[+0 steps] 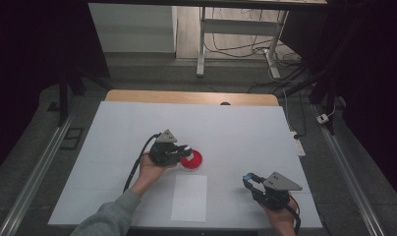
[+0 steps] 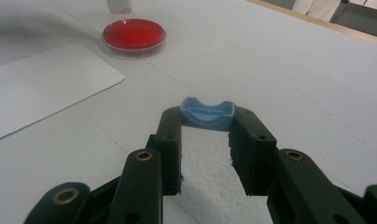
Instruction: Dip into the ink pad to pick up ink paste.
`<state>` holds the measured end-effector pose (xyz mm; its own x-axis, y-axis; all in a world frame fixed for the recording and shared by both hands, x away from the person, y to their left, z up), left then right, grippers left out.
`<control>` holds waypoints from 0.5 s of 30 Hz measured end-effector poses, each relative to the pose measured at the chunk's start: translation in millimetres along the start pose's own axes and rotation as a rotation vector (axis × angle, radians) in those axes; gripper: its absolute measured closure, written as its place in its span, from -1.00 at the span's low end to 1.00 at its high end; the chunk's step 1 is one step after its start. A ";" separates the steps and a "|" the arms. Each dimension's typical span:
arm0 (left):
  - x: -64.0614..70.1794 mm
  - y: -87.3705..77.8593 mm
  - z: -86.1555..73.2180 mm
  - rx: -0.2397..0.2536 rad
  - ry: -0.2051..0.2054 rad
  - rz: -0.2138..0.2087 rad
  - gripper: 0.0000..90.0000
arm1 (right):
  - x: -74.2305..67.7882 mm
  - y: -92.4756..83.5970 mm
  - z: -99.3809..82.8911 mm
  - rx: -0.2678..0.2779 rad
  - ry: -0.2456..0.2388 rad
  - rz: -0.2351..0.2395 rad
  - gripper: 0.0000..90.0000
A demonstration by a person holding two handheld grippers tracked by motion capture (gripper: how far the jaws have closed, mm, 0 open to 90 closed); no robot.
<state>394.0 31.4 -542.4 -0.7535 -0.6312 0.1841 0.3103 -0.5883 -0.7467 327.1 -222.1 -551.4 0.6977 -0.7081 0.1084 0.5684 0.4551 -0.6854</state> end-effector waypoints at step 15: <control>-2.8 13.0 -5.4 -0.047 0.009 0.017 0.68 | 0.0 0.1 -0.1 0.000 -0.001 0.000 0.44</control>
<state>397.1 28.3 -556.1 -0.7534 -0.6364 0.1654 0.2959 -0.5528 -0.7791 327.1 -222.1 -551.5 0.6984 -0.7074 0.1088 0.5680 0.4552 -0.6857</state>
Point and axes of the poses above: each handheld gripper's, and its own axes: y roughly forward along the jaws, z roughly out of its top, x roughly to its right, the point moved 9 cm from there along y, roughly forward along the jaws, and after that the axes turned 15 degrees about -x, right-handed, at the moved point
